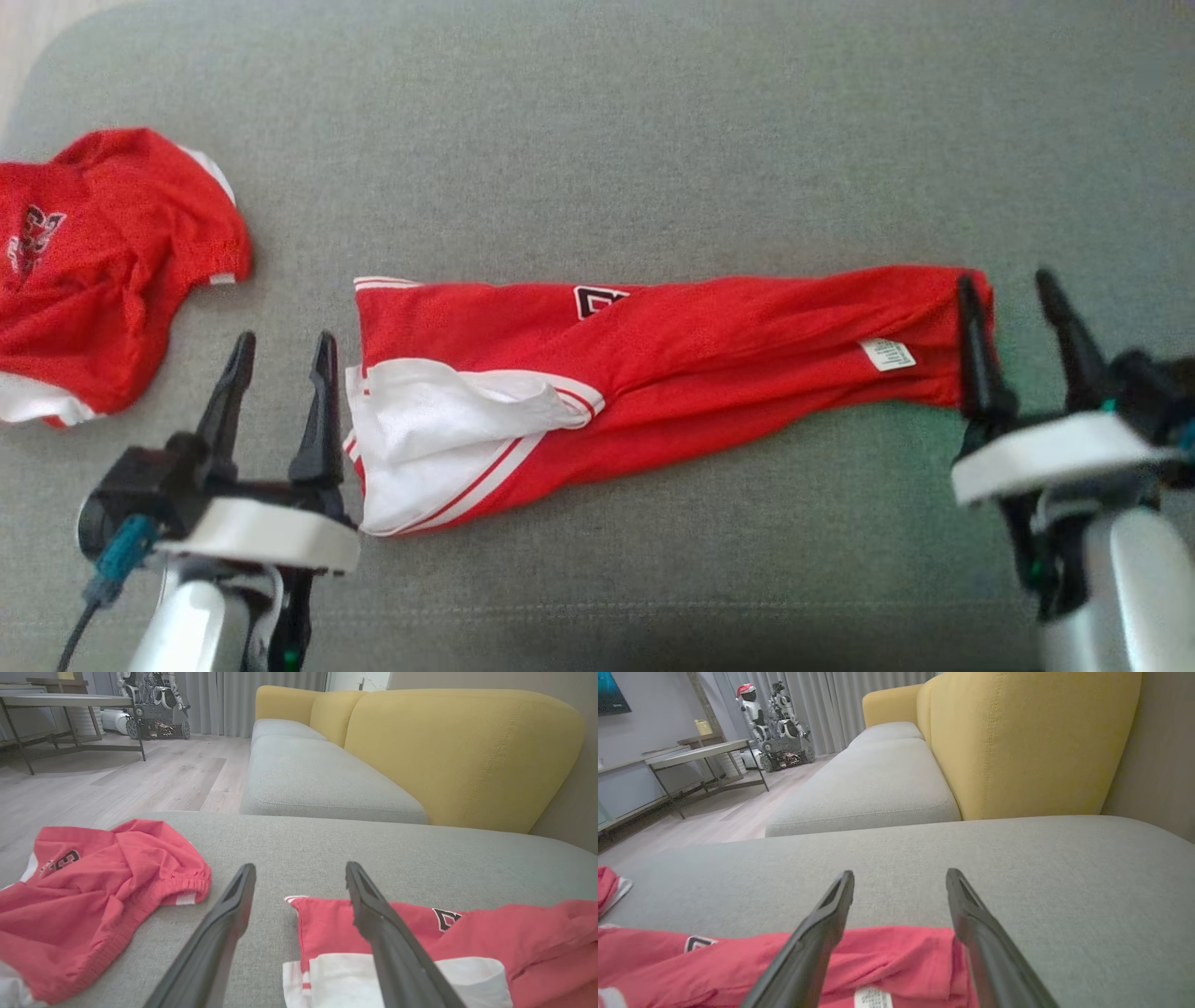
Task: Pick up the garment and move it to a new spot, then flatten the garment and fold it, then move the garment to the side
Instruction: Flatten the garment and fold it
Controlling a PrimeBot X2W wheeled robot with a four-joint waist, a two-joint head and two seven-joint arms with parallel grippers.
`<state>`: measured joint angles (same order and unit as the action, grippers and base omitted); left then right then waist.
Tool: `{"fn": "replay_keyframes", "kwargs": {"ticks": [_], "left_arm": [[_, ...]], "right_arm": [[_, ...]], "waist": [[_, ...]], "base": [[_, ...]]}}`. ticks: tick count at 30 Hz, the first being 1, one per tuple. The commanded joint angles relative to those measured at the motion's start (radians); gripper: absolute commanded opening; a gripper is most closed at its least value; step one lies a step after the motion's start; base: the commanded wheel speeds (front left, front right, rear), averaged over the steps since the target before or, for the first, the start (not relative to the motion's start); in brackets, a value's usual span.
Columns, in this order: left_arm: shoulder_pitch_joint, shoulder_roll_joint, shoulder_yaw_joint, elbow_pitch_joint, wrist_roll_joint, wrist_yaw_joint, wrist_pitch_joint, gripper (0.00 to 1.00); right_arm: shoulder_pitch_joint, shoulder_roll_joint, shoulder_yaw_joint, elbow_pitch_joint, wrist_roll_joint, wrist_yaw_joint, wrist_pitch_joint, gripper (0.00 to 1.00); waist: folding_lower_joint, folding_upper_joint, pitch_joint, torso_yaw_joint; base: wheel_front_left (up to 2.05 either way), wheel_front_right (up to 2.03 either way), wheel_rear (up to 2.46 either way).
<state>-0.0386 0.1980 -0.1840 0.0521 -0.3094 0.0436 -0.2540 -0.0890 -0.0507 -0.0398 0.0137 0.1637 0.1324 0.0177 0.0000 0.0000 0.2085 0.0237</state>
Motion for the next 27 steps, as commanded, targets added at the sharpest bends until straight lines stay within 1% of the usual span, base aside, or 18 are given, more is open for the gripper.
{"fn": "replay_keyframes", "kwargs": {"ticks": [1, 5, 7, 8, 10, 13, 15, 19, 22, 23, 24, 25, 27], "left_arm": [[-0.056, 0.017, 0.029, -0.033, 0.008, -0.005, -0.008, 1.00], [-0.093, 0.008, 0.014, -0.019, 0.010, -0.020, -0.008, 1.00], [-0.107, 0.002, 0.009, -0.014, 0.014, -0.026, -0.008, 1.00], [-0.114, -0.001, 0.007, -0.011, 0.015, -0.029, -0.008, 1.00], [-0.125, -0.007, 0.008, -0.007, 0.016, -0.035, -0.008, 1.00], [-0.133, -0.016, 0.012, 0.002, 0.018, -0.043, -0.008, 1.00], [-0.136, -0.021, 0.017, 0.007, 0.020, -0.049, -0.008, 1.00], [-0.137, -0.029, 0.029, 0.012, 0.025, -0.056, -0.008, 1.00], [-0.137, -0.033, 0.035, 0.015, 0.028, -0.059, -0.008, 1.00], [-0.138, -0.034, 0.037, 0.016, 0.030, -0.061, -0.008, 1.00], [-0.138, -0.036, 0.039, 0.016, 0.031, -0.063, -0.008, 1.00], [-0.139, -0.038, 0.042, 0.017, 0.033, -0.065, -0.008, 1.00], [-0.140, -0.041, 0.047, 0.018, 0.036, -0.068, -0.008, 1.00]], "right_arm": [[-0.073, -0.020, 0.006, -0.003, 0.007, -0.002, 0.002, 1.00], [-0.144, -0.033, -0.029, 0.131, -0.005, -0.002, 0.038, 1.00], [-0.158, -0.035, -0.050, 0.202, -0.018, -0.002, 0.079, 1.00], [-0.166, -0.034, -0.056, 0.223, -0.019, -0.002, 0.085, 1.00], [-0.167, -0.030, -0.077, 0.276, -0.032, -0.002, 0.134, 1.00], [-0.160, -0.017, -0.095, 0.317, -0.026, -0.002, 0.202, 1.00], [-0.151, -0.010, -0.097, 0.323, -0.004, -0.002, 0.235, 1.00], [-0.117, -0.003, -0.060, 0.310, 0.046, -0.002, 0.295, 1.00], [-0.103, -0.001, -0.036, 0.295, 0.065, -0.002, 0.309, 1.00], [-0.098, -0.001, -0.027, 0.289, 0.072, -0.002, 0.314, 0.47], [-0.094, 0.000, -0.021, 0.281, 0.078, -0.002, 0.314, 0.08], [-0.091, 0.000, -0.019, 0.275, 0.085, -0.002, 0.312, 0.00], [-0.088, 0.000, -0.028, 0.254, 0.094, -0.002, 0.288, 0.00]], "waist": [[0.0000, 0.0000, 0.020, 0.003], [0.0000, 0.0000, 0.051, 0.015], [0.0000, 0.0000, 0.064, 0.021], [0.0000, 0.0000, 0.071, 0.025], [0.0000, 0.0000, 0.082, 0.028], [0.0000, 0.0000, 0.092, 0.030], [0.0000, 0.0000, 0.095, 0.031], [0.0000, 0.0000, 0.098, 0.026], [0.0000, 0.0000, 0.098, 0.022], [0.0000, 0.0000, 0.098, 0.020], [0.0000, 0.0000, 0.098, 0.019], [0.0000, 0.0000, 0.097, 0.018], [0.0000, 0.0000, 0.096, 0.015]], "base": [[0.00, 0.00, 0.00], [0.00, 0.00, 0.00], [0.00, 0.00, 0.00], [0.00, 0.00, 0.00], [0.00, 0.00, 0.00], [0.00, 0.00, 0.00], [0.00, 0.00, 0.00], [0.00, 0.00, 0.00], [0.00, 0.00, 0.00], [0.00, 0.00, 0.00], [0.00, 0.00, 0.00], [0.00, 0.00, 0.00], [0.00, 0.00, 0.00]]}}
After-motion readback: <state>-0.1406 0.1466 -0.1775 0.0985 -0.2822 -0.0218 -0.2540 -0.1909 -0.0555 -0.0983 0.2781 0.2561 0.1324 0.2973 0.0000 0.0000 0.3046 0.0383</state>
